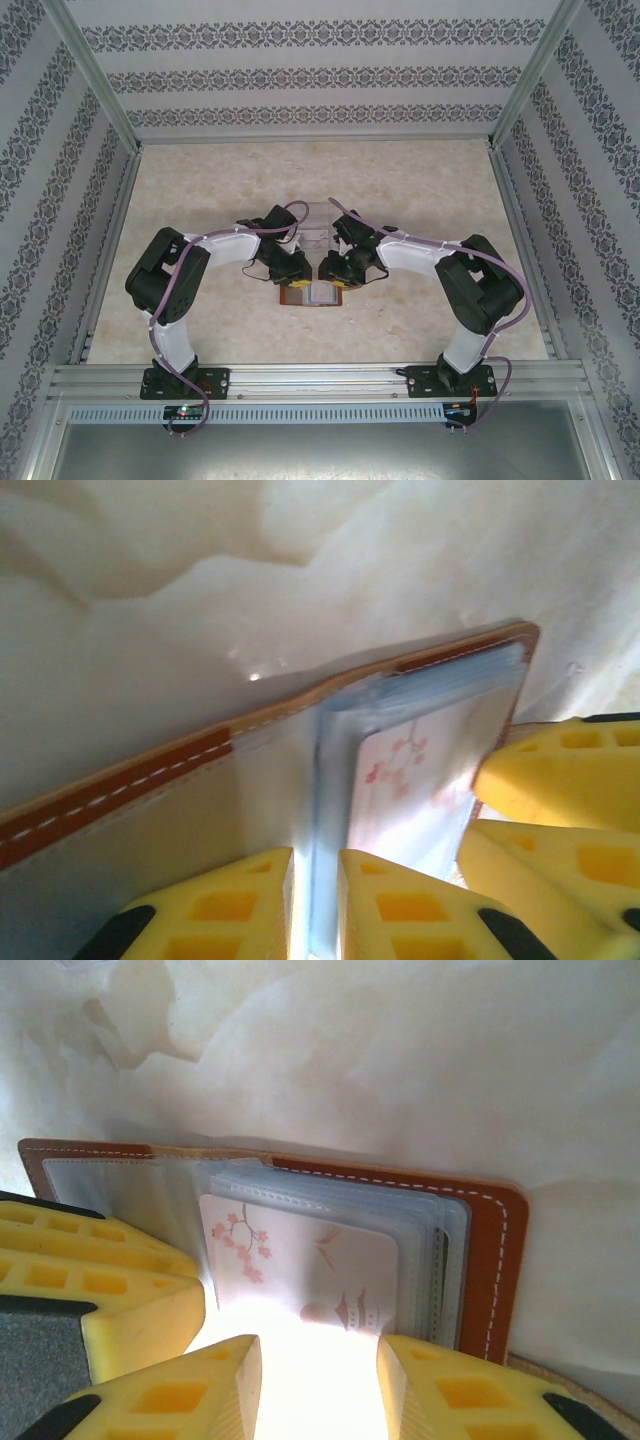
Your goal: Take the credit cards out of the card holder
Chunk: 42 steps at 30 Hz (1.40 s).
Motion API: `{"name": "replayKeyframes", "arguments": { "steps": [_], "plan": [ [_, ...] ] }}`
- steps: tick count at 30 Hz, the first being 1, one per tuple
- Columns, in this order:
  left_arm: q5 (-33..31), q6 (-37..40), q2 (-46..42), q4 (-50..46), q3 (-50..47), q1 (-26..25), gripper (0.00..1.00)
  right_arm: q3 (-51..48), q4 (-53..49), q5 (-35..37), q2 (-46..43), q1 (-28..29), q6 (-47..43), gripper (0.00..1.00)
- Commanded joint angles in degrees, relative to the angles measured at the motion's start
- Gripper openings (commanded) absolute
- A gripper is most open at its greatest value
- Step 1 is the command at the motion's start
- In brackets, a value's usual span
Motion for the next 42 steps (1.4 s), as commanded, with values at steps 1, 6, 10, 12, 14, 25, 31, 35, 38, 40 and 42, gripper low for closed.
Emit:
{"name": "replayKeyframes", "arguments": {
  "steps": [1,6,10,12,14,25,31,35,38,40,42],
  "plan": [
    [-2.6,2.2,-0.9,-5.0,1.3,-0.3,0.19,-0.6,-3.1,1.3,0.2,-0.5,-1.2,0.39],
    [3.1,-1.4,-2.4,1.3,0.3,-0.3,0.19,-0.5,-3.1,1.3,0.0,-0.5,-1.1,0.39],
    [7.0,-4.7,-1.9,6.8,-1.0,-0.5,0.19,-0.6,-3.0,1.3,0.1,-0.5,-1.0,0.39],
    [7.1,-4.9,-1.5,7.1,-1.2,-0.5,0.19,-0.5,-3.0,1.2,0.1,-0.5,-1.0,0.39],
    [7.2,-4.8,-1.0,7.2,-1.4,-0.6,0.19,-0.4,-3.0,1.1,0.1,-0.4,-1.0,0.39],
    [8.2,-5.5,1.3,9.4,-2.6,-0.6,0.19,-0.7,-3.2,1.2,-0.2,-0.4,-0.9,0.39],
    [8.0,-5.3,2.1,9.2,-2.8,-0.6,0.19,-1.0,-3.1,1.2,-0.1,-0.4,-0.8,0.39],
    [7.6,-5.1,2.5,8.5,-2.6,-0.8,0.19,-1.2,-2.7,1.1,-0.1,-0.3,-0.6,0.39],
    [8.0,-5.0,3.0,8.7,-2.4,-1.1,0.19,-1.2,-2.6,1.0,0.1,-0.3,-0.6,0.4],
    [8.4,-5.4,3.3,9.4,-2.5,-1.3,0.19,-1.2,-2.6,0.9,0.3,-0.3,-0.8,0.39],
    [9.3,-6.0,3.6,10.7,-2.9,-1.4,0.19,-1.3,-2.4,0.8,0.4,-0.3,-0.6,0.39]
  ]
}}
